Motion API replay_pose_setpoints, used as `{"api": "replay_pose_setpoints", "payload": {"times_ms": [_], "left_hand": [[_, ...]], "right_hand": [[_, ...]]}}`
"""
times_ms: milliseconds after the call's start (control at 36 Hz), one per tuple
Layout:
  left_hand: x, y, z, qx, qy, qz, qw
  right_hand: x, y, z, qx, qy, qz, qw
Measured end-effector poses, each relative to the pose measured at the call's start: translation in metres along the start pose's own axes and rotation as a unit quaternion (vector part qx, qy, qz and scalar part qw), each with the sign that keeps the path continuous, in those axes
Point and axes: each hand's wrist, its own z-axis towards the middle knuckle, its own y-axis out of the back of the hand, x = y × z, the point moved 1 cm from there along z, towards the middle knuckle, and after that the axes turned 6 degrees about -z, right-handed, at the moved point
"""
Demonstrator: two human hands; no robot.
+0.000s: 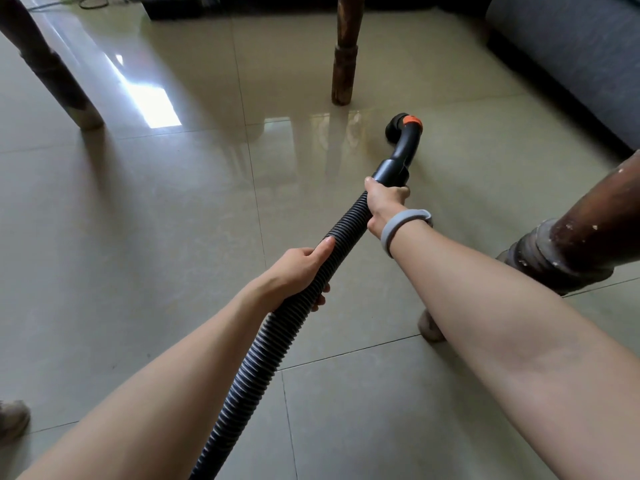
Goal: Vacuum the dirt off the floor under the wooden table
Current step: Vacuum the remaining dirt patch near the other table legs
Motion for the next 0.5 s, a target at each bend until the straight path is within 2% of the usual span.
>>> {"api": "replay_pose_setpoints", "payload": {"times_ms": [278, 417, 500], "left_hand": [[-0.004, -0.016, 0.005, 0.025, -0.009, 0.022, 0.999], [0.004, -0.013, -0.003, 0.069, 0.010, 0.029, 0.997], [0.006, -0.010, -0.006, 0.060, 0.004, 0.029, 0.998]], "right_hand": [[-0.007, 0.026, 0.007, -0.100, 0.005, 0.003, 0.995], [-0.009, 0.034, 0.016, -0.075, -0.002, 0.002, 0.997], [-0.006, 0.031, 0.017, -0.042, -0.004, 0.010, 0.999]]}}
